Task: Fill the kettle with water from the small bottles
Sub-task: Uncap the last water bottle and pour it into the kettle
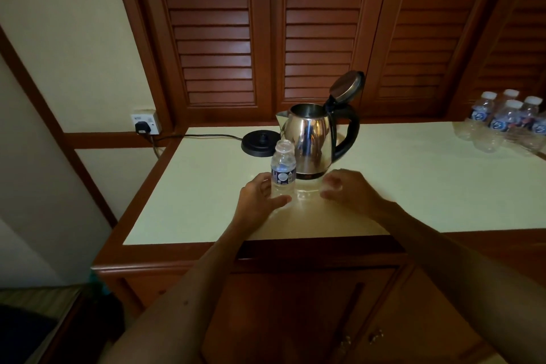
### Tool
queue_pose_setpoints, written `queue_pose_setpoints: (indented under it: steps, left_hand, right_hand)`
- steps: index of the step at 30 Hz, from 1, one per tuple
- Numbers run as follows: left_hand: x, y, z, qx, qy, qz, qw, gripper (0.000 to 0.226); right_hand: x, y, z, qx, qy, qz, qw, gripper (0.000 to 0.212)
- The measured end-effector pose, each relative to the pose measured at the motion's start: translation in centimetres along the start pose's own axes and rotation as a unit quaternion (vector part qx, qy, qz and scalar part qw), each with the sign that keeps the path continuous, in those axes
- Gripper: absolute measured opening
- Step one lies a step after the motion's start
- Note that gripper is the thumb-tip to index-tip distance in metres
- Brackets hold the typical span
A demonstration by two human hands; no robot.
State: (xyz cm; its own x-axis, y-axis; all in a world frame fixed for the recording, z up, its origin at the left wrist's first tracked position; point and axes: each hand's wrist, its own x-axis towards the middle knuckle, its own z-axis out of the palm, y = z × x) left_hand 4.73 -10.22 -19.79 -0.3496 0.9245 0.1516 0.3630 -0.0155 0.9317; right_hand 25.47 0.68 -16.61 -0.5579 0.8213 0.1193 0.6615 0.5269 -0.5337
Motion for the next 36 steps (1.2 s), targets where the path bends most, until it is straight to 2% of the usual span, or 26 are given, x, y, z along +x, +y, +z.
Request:
queue_pose_setpoints:
  steps: [2, 6, 11, 18, 25, 29, 32, 36]
  left_hand:
    - [0.1, 0.1, 0.0, 0.004, 0.011, -0.007, 1.000, 0.060]
    - [-0.3, 0.2, 0.1, -0.023, 0.028, -0.019, 0.999, 0.061]
    - [-0.7, 0.9, 0.9, 0.012, 0.058, 0.013, 0.998, 0.062]
    - [-0.4, 1.6, 1.9, 0.038, 0.110, -0.006, 0.993, 0.055]
    - [1.8, 5.1, 1.3, 0.145, 0.137, -0.015, 0.980, 0.069]
    - [3.9, 8.2, -0.1, 0.249, 0.145, -0.016, 0.957, 0.047]
    - [5.1, 10.3, -1.6, 0.355, 0.141, -0.009, 0.924, 0.030]
    - [6.3, 12.6, -3.1, 0.495, 0.114, -0.015, 0.861, 0.038]
  right_hand:
    - [-0.1, 1.3, 0.8, -0.035, -0.008, -0.009, 0.999, 0.035]
    - [0.3, 2.7, 0.7, -0.010, -0.016, -0.029, 0.999, 0.042]
    - [0.9, 7.2, -0.9, -0.052, 0.044, -0.040, 0.997, 0.043]
    - [1.1, 10.3, -1.0, -0.093, 0.004, -0.081, 0.992, 0.047]
    - [1.1, 10.6, -0.9, -0.099, 0.000, -0.085, 0.991, 0.049]
    - [1.2, 10.8, -0.7, -0.095, 0.007, -0.089, 0.991, 0.048]
    - [1.2, 10.8, -0.6, -0.086, 0.012, -0.085, 0.993, 0.047]
    - [1.2, 10.9, -0.7, -0.059, 0.013, -0.081, 0.995, 0.048]
